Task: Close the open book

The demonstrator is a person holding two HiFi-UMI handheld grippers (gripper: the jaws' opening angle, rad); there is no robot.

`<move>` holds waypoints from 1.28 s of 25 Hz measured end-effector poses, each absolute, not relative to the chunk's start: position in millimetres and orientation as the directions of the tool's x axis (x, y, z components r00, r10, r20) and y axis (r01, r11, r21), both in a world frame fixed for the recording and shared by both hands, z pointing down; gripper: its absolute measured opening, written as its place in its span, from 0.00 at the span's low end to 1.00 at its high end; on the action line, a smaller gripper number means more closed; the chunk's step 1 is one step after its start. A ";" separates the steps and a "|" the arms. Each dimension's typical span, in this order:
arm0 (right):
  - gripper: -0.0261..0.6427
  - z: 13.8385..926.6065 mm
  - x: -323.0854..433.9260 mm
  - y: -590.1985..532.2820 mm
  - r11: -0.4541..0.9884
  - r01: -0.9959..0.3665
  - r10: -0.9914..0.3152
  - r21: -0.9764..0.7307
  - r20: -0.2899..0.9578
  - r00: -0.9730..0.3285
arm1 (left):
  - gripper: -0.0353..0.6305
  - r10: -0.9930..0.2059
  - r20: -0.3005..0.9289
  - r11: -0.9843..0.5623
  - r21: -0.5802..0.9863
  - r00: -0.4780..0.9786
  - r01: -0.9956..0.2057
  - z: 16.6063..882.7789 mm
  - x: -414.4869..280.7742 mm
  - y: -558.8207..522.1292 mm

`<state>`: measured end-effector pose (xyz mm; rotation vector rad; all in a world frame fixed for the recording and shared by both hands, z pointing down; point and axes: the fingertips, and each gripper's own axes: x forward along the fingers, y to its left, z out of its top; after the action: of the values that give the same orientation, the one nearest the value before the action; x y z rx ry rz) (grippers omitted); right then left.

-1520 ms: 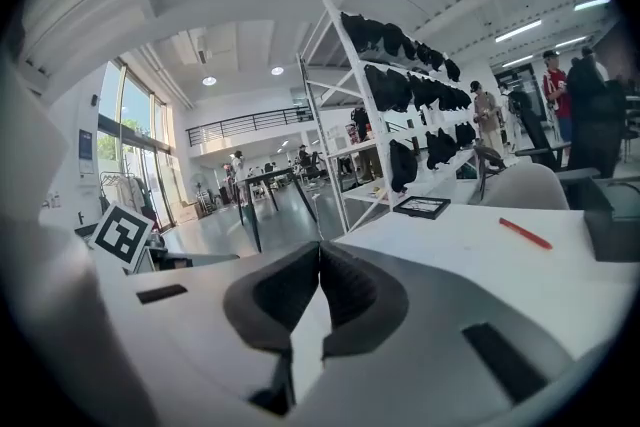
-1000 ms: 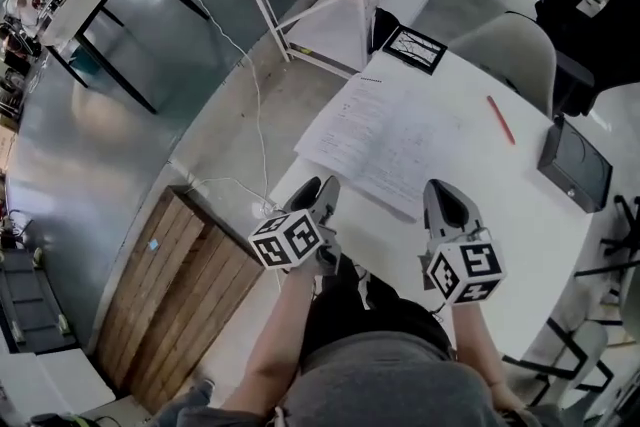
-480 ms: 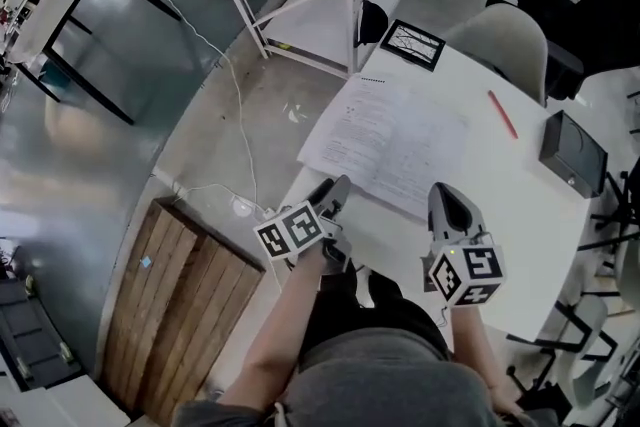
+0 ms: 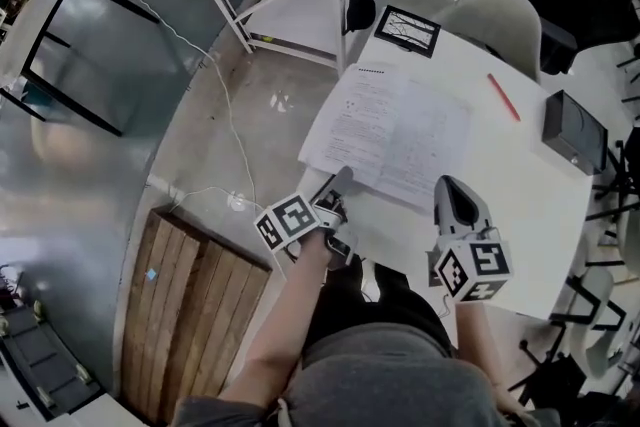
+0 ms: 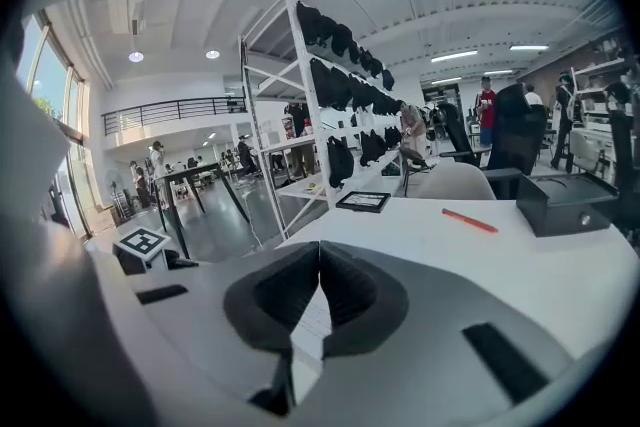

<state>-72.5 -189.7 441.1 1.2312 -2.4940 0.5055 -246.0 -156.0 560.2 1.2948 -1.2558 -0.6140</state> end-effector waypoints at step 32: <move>0.05 439.8 -30.3 -165.9 0.435 -0.887 -0.785 -0.155 0.418 -0.457 | 0.08 -0.888 0.307 0.180 0.917 0.343 -0.355 531.5 -233.9 -161.4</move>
<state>-30.3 -165.9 439.8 1.4442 -2.4072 0.5154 -233.9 -161.4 531.5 1.4006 -1.2293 -0.5558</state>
